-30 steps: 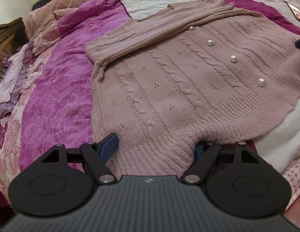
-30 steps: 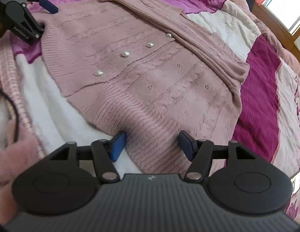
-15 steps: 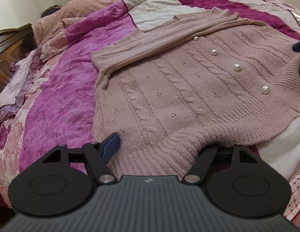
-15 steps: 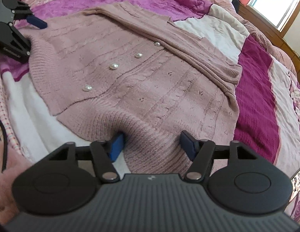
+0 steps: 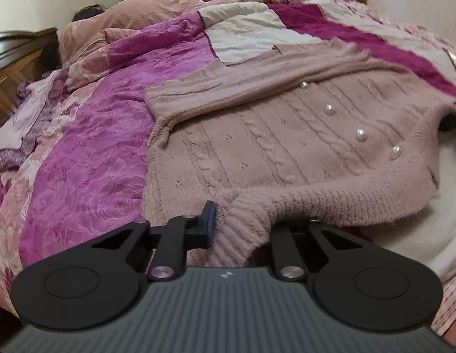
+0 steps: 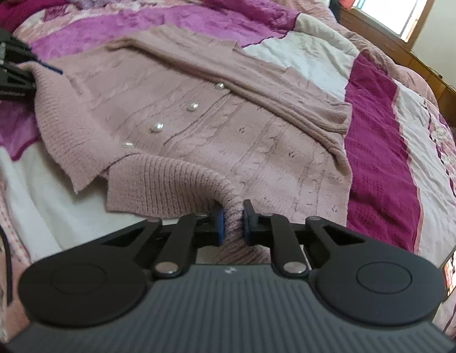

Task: Fold small clothes

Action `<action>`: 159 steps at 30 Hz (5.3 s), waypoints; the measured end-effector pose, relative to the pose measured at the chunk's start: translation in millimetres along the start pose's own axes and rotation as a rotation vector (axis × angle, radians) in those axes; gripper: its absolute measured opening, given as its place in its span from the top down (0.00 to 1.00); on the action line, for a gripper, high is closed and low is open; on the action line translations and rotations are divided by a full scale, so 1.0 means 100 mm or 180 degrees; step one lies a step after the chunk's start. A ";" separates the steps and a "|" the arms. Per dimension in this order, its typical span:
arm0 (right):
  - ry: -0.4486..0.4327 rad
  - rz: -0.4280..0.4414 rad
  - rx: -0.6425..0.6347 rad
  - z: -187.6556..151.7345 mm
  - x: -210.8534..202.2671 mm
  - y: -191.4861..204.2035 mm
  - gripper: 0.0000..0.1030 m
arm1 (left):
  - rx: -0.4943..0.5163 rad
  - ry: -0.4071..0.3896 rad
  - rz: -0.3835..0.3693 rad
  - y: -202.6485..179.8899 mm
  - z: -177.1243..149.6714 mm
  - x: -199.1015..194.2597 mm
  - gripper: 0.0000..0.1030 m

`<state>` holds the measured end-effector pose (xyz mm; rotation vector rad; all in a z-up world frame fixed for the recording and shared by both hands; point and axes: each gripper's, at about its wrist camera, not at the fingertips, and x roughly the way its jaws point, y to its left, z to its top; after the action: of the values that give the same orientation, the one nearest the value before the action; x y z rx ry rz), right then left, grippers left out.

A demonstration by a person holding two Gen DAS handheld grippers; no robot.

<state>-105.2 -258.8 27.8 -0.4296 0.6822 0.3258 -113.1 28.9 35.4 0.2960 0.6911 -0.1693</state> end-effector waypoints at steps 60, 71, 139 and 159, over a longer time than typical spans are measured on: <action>-0.0375 -0.0599 0.0610 1.40 2.27 -1.06 0.83 | -0.0637 -0.0010 0.0656 0.77 2.01 2.69 0.54; -0.0675 -0.0576 0.1050 1.27 1.65 -1.24 0.54 | -0.0572 -0.0001 0.0455 0.87 1.85 2.05 0.37; -0.0240 -0.0412 0.1482 1.06 2.13 -1.76 0.54 | -0.1187 0.0075 0.0980 1.43 1.99 2.65 0.45; 0.0455 0.0214 0.2287 0.92 1.61 -2.36 0.39 | -0.1502 0.1014 0.0073 1.68 1.86 1.79 0.39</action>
<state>161.4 -394.0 49.5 0.2577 0.9008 0.0965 176.5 117.7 91.0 -0.1263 1.0176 0.0677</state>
